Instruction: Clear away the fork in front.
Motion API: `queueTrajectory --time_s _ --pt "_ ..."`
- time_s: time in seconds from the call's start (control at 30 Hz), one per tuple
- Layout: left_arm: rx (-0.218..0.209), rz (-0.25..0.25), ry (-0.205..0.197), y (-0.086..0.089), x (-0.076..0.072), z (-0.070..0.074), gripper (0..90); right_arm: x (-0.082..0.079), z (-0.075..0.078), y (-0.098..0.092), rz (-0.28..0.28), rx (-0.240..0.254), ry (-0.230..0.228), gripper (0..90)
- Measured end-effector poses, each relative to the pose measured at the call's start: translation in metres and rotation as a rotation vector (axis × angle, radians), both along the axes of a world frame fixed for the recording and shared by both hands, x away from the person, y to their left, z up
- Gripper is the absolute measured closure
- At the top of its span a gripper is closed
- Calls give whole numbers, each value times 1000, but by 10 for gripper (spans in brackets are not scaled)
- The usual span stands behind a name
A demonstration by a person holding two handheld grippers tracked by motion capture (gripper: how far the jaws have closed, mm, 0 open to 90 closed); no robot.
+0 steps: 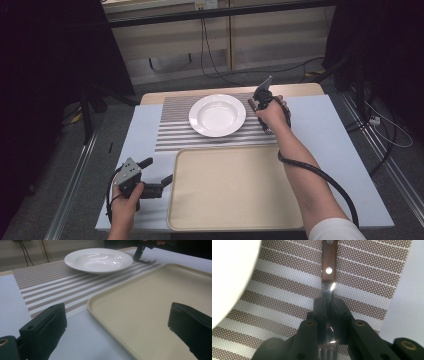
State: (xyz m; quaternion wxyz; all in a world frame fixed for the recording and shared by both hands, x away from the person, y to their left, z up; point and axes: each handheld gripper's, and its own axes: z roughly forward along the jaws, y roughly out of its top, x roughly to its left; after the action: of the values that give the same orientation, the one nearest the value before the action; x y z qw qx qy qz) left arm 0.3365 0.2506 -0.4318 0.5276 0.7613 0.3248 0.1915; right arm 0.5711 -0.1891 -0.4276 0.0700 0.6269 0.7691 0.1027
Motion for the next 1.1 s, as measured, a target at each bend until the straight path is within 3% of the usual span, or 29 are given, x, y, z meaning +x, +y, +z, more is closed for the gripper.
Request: queueTrajectory --time_s 0.1,0.3,0.57,0.87,1.1 --pt "-1 -3 -1 0 -1 0 22 -1 -1 -2 -4 9 -15 837" --pt "-9 9 -5 3 -2 2 22 -5 -2 -17 -43 132 -36 840" --pt "-10 8 -4 2 -3 2 22 -9 2 -22 -38 170 -70 840" --pt "-23 11 -7 3 -3 3 22 -16 18 -31 -26 174 -120 841" --pt "-60 28 -4 3 -3 7 22 -38 35 -38 8 267 -195 841"
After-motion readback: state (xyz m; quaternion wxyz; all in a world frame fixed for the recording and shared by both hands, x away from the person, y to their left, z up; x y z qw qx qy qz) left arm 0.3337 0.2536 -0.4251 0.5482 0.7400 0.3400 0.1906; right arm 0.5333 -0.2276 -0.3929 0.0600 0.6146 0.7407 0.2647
